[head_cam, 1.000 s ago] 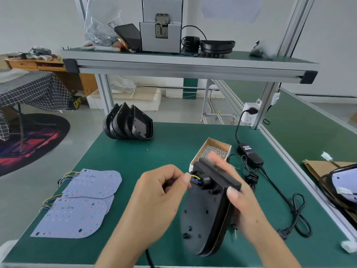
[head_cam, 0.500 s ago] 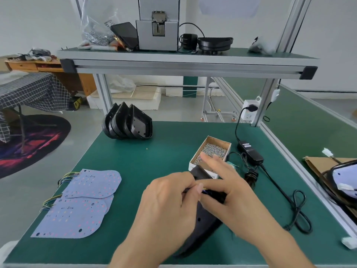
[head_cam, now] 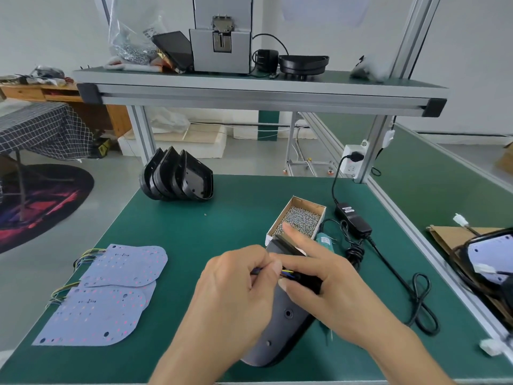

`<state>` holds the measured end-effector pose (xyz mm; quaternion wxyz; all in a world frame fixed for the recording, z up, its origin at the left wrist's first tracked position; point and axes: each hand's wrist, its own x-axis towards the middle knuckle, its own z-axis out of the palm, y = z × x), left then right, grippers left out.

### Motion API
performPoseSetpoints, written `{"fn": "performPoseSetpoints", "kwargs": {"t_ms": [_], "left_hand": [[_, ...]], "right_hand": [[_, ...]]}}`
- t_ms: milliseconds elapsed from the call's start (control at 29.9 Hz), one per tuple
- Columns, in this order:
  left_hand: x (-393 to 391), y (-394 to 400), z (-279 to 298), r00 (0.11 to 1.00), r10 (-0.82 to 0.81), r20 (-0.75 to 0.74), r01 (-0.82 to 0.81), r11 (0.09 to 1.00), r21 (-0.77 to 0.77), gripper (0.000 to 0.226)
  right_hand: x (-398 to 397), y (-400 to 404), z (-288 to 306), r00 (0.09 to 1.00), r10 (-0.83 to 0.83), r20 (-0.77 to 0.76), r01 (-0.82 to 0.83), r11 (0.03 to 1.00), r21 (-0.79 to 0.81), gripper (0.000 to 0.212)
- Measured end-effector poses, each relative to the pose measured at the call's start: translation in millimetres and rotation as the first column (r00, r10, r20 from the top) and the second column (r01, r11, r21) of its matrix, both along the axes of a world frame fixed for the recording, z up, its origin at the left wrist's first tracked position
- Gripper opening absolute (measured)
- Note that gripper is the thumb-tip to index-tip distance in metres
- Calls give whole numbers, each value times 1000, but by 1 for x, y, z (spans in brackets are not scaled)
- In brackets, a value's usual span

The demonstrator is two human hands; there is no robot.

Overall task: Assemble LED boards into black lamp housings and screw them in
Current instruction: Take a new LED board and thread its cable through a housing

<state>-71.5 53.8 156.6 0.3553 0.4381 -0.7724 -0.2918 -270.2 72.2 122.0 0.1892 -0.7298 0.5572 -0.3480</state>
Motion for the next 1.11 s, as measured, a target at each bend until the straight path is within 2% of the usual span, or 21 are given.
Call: {"fn": "performPoseSetpoints", "kwargs": {"t_ms": [134,201,301,368,502,603,770,871,904,938,1005,1105], "left_hand": [[2,-2,5,998,9,-67,-11,1000,-26,38],[3,-2,7,997,-1,-72,-2,999,-38,38],[4,-3,7,997,-3,-81,2,1000,-17,39],[5,-2,5,996,4,-86,-6,1000,-18,40],[3,0,1,995,1,-95,-3,1000,-27,38],[3,-1,-3,997,-1,-81,-2,999,-40,37],[4,-5,-8,996,-10,-89,10,1000,-1,32],[5,-12,-4,991,-51,-127,44,997,-58,29],[6,-13,-3,986,-72,-153,62,996,-69,28],[7,-15,-3,976,-96,-196,85,994,-64,28],[7,-17,-5,938,-159,-307,156,987,-32,31],[0,-18,-10,860,-242,-449,291,956,43,34]], "right_hand": [[0,-1,-2,997,14,82,1,984,-181,40],[1,-3,-6,995,14,100,8,975,-222,37],[3,-6,-10,990,16,140,12,980,-197,40],[3,-6,-13,993,6,114,18,978,-210,42],[1,-5,-20,997,-20,73,36,973,-230,38],[-1,-3,-26,994,-45,97,66,973,-220,33],[0,-1,-28,995,-61,79,77,973,-217,46],[-5,-1,-27,974,29,226,15,981,-192,58],[-9,-1,-27,936,76,344,-16,985,-174,67],[-12,-1,-27,855,129,502,-62,987,-147,78],[-9,1,-30,628,207,750,-179,977,-120,95],[10,-1,-32,426,289,857,-299,939,-168,94]]}}
